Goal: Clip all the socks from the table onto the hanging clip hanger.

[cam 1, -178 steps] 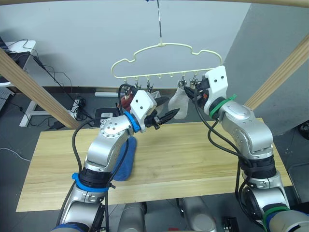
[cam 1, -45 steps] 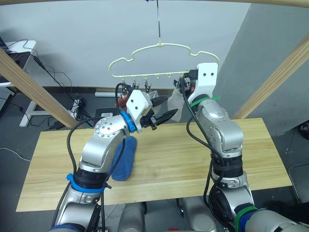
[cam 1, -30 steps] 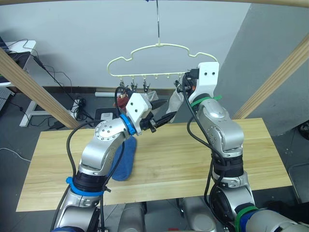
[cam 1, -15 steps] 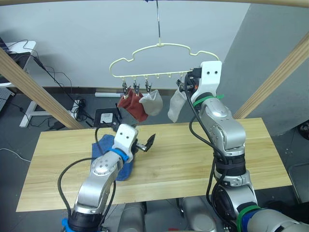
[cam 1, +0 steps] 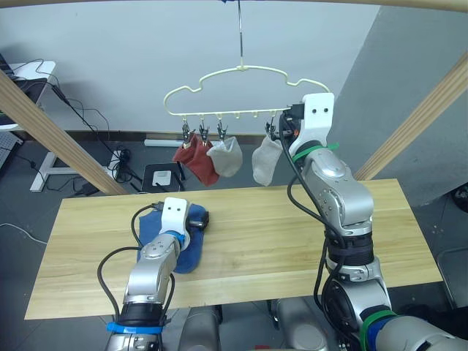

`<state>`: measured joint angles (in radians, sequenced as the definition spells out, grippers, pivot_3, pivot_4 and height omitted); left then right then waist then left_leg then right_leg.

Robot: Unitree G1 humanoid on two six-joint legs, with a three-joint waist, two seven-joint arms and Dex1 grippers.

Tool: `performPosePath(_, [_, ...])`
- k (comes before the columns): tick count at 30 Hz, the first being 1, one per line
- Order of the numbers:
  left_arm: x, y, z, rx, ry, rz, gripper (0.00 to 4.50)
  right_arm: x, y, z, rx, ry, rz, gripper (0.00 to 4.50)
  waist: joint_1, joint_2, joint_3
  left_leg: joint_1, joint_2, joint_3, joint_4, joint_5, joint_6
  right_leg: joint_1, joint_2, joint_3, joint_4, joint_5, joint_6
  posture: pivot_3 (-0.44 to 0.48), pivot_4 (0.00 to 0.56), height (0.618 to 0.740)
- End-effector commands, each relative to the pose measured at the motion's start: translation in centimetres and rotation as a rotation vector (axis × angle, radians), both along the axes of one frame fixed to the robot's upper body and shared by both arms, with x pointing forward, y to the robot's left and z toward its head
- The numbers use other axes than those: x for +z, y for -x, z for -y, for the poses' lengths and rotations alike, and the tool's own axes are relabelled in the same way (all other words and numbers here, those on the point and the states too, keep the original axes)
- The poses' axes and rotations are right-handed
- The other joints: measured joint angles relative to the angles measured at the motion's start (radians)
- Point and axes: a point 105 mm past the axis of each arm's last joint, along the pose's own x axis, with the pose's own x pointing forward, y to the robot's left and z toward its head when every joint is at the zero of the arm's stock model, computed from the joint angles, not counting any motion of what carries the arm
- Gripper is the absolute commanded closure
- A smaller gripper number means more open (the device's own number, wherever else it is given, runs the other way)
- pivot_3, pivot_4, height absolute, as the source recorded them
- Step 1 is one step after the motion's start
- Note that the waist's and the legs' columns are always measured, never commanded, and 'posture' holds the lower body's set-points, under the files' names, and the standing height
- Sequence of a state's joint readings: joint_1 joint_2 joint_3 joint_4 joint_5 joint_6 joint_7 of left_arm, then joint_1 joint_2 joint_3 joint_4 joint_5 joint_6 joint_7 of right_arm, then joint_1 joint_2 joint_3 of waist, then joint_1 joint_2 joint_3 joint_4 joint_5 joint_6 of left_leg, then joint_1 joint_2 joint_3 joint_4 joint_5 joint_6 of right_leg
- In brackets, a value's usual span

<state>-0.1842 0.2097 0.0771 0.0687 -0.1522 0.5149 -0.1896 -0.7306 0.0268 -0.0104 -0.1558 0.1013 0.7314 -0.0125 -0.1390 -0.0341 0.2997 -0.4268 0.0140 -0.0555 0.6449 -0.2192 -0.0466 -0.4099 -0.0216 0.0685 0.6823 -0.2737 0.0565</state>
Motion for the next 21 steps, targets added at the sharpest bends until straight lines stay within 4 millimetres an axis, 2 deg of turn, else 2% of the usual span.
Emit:
performPosePath(1, [-1.0, 0.5, 0.3, -0.029, -0.007, -0.059, 0.00, 1.7, 0.6, -0.4, 0.023, -0.014, 0.061, 4.36, 0.000, 0.000, 0.000, 0.000, 0.000, 0.000, 0.000, 0.000, 0.000, 0.000, 0.000, 0.000, 0.000, 0.000, 0.000, -0.183, 0.276, 0.740])
performPosePath(2, [-1.3, 0.8, 0.5, -0.045, -0.023, -0.067, 0.00, 1.8, 0.6, -0.4, 0.025, -0.016, 0.062, 4.36, 0.000, 0.000, 0.000, 0.000, 0.000, 0.000, 0.000, 0.000, 0.000, 0.000, 0.000, 0.000, 0.000, 0.000, 0.000, -0.184, 0.276, 0.740])
performPosePath(3, [-1.4, 1.0, 0.7, -0.058, -0.035, -0.074, 0.19, 1.8, 0.6, -0.4, 0.026, -0.018, 0.062, 4.36, 0.000, 0.000, 0.000, 0.000, 0.000, 0.000, 0.000, 0.000, 0.000, 0.000, 0.000, 0.000, 0.000, 0.000, 0.000, -0.184, 0.275, 0.740])
performPosePath(15, [-1.2, 1.3, 1.0, -0.129, -0.143, -0.046, 2.95, 1.9, 0.6, -0.5, 0.027, -0.047, 0.058, 4.36, 0.000, 0.000, 0.000, 0.000, 0.000, 0.000, 0.000, 0.000, 0.000, 0.000, 0.000, 0.000, 0.000, 0.000, 0.000, -0.182, 0.274, 0.740])
performPosePath(18, [0.1, 0.8, 2.3, -0.217, -0.183, 0.044, 3.65, 2.0, 0.5, -0.5, 0.023, -0.051, 0.060, 4.36, 0.000, 0.000, 0.000, 0.000, 0.000, 0.000, 0.000, 0.000, 0.000, 0.000, 0.000, 0.000, 0.000, 0.000, 0.000, -0.186, 0.276, 0.740])
performPosePath(21, [2.9, 0.2, 5.4, -0.363, -0.195, 0.201, 4.47, 2.0, 0.5, -0.3, 0.020, -0.056, 0.061, 4.36, 0.002, 0.000, 0.000, 0.000, 0.000, 0.000, 0.000, 0.000, 0.000, 0.000, 0.000, 0.000, 0.000, 0.000, 0.000, -0.189, 0.277, 0.740])
